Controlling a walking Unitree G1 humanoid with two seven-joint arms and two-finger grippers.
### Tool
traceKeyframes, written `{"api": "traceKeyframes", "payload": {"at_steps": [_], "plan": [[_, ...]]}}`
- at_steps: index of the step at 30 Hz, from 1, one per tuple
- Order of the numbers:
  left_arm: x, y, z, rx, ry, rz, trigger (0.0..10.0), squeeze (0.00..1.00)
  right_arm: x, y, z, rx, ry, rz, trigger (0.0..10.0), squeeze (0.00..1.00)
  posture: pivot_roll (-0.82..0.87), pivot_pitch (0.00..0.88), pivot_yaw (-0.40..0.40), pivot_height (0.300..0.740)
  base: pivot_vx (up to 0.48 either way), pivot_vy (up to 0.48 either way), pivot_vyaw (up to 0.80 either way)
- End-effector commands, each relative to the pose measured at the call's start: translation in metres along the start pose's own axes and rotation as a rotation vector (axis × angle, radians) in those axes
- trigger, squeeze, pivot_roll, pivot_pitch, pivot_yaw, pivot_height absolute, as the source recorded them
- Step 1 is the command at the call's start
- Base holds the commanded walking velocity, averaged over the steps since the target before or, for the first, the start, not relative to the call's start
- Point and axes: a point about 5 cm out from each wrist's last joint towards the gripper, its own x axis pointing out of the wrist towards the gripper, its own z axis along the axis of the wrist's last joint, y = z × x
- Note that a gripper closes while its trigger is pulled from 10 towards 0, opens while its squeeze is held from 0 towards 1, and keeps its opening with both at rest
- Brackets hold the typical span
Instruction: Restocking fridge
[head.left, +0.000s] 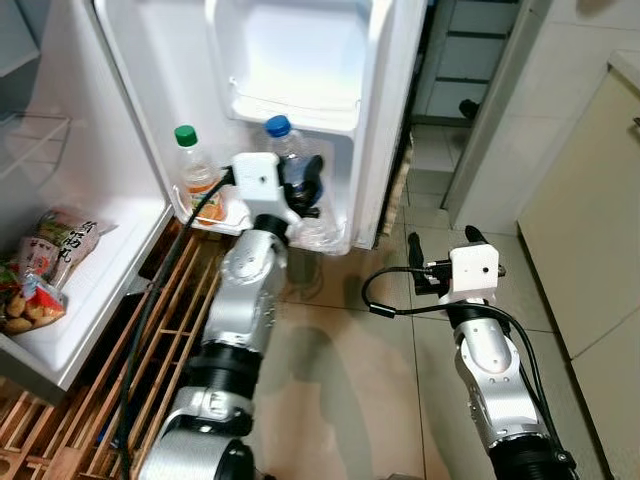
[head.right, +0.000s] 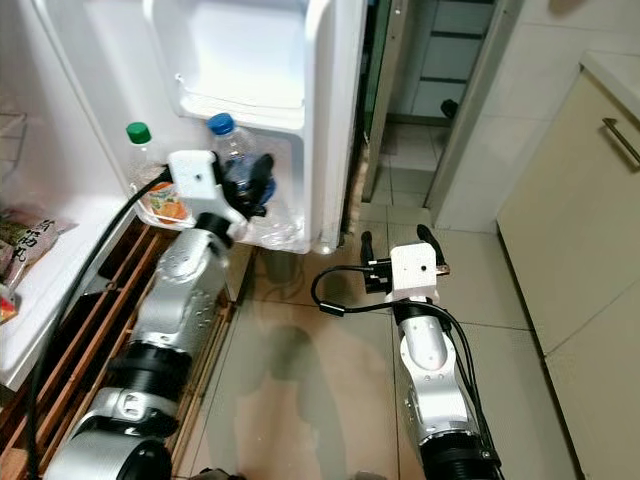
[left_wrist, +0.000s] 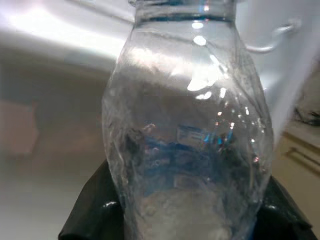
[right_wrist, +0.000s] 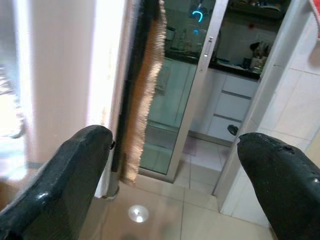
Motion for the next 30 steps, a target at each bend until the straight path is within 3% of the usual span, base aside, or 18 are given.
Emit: {"api": "traceKeyframes", "payload": {"at_steps": [1,3,7,11,16,23,27,29,30], "plan": [[0.007,-0.011,0.009,-0.002,-0.041,-0.033,10.0,0.00,0.002,-0.001,0.004,-0.004,-0.018,0.003,10.0,0.22,-0.19,0.000,0.041,0.740,0.000,0.000,0.00],[0.012,-0.020,0.008,-0.021,-0.034,-0.066,10.0,0.00,0.001,-0.001,0.003,-0.007,-0.013,0.000,10.0,0.21,-0.19,0.000,0.047,0.740,0.000,0.000,0.00],[0.014,-0.021,0.012,-0.042,-0.047,-0.076,10.0,0.00,-0.001,-0.003,0.002,-0.009,-0.011,-0.010,10.0,0.21,-0.20,0.000,0.053,0.740,0.000,0.000,0.00],[0.014,-0.012,0.016,-0.044,-0.061,-0.064,10.0,0.00,-0.004,-0.004,0.001,-0.010,-0.005,-0.018,10.0,0.21,-0.21,0.000,0.056,0.740,0.000,0.000,0.00],[0.006,0.004,0.023,0.050,-0.094,-0.085,10.0,0.00,-0.002,-0.003,0.002,-0.009,-0.007,-0.021,10.0,0.20,-0.20,0.000,0.056,0.740,0.000,0.000,0.00],[-0.021,0.052,0.021,0.156,-0.067,0.052,10.0,0.00,0.005,0.008,0.015,-0.020,-0.063,0.033,10.0,0.21,-0.18,0.000,0.052,0.740,0.000,0.000,0.00],[-0.034,0.063,0.022,0.191,-0.054,0.085,10.0,0.00,0.005,0.014,0.023,-0.008,-0.086,0.068,10.0,0.22,-0.17,0.000,0.046,0.740,0.000,0.000,0.00],[-0.075,0.078,0.020,0.290,-0.001,0.084,10.0,0.00,-0.013,0.012,0.037,0.007,-0.112,0.131,10.0,0.22,-0.15,0.000,0.030,0.740,0.000,0.000,0.00],[-0.075,0.078,0.020,0.290,-0.001,0.084,10.0,0.00,-0.013,0.012,0.037,0.007,-0.112,0.131,10.0,0.22,-0.15,0.000,0.030,0.740,0.000,0.000,0.00]]}}
